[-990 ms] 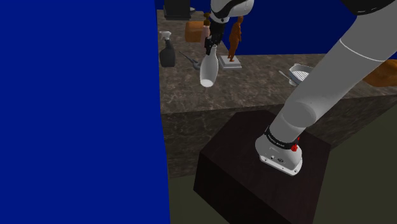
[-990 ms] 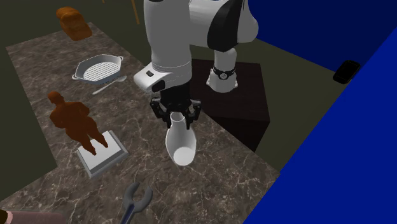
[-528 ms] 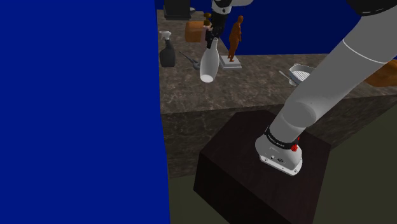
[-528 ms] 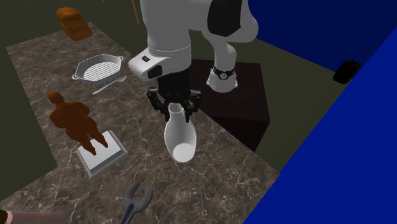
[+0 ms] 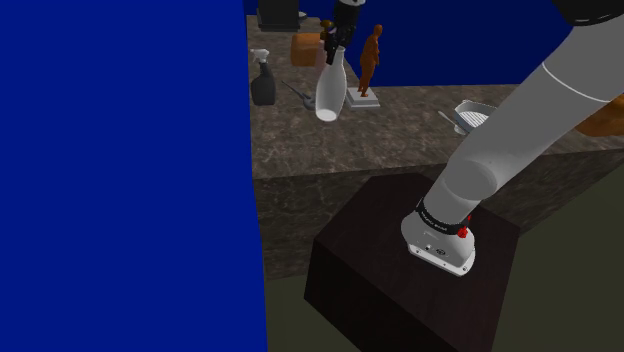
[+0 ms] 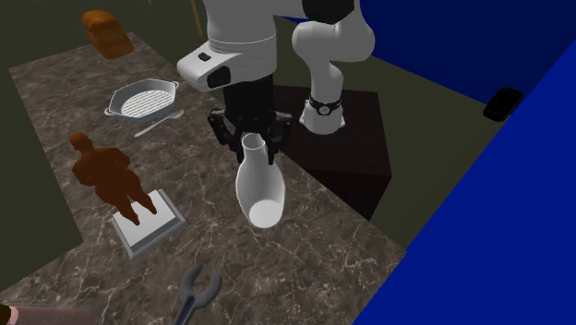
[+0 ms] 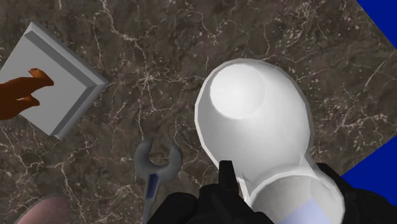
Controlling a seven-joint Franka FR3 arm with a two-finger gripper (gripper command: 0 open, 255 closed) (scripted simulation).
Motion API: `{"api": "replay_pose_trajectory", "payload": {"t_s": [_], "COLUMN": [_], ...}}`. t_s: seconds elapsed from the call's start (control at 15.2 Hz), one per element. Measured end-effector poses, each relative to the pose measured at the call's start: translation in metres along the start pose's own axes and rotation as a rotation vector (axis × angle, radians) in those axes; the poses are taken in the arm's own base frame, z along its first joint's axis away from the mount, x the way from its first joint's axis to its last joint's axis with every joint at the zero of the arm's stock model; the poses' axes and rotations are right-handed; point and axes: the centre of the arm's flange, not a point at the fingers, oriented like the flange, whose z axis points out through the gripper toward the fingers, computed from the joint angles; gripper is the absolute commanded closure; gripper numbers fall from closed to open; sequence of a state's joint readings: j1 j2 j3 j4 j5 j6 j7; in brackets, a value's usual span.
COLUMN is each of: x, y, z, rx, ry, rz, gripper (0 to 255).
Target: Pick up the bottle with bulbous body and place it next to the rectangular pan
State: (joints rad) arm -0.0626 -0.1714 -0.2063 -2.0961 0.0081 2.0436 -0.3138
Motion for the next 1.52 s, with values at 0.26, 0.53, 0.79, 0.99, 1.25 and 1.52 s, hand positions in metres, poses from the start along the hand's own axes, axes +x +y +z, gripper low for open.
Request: {"api": "replay_pose_trajectory", "payload": {"t_s": [0.26,0.53,0.79,0.99,1.25,1.52], "x": [0.002,0.005,0.008,0.010,0.014,0.015], "y": [0.000,0.000,-0.001,0.001,0.000,0.000], "z": [-0.021,-0.042,-0.064,-0.079,-0.100,-0.122], "rx": [0.000,0.000,0.000,0.000,0.000,0.000], "ry": [0.000,0.000,0.000,0.000,0.000,0.000], "rz": [0.000,0.000,0.000,0.000,0.000,0.000], "gripper": [255,255,255,255,255,255]}}
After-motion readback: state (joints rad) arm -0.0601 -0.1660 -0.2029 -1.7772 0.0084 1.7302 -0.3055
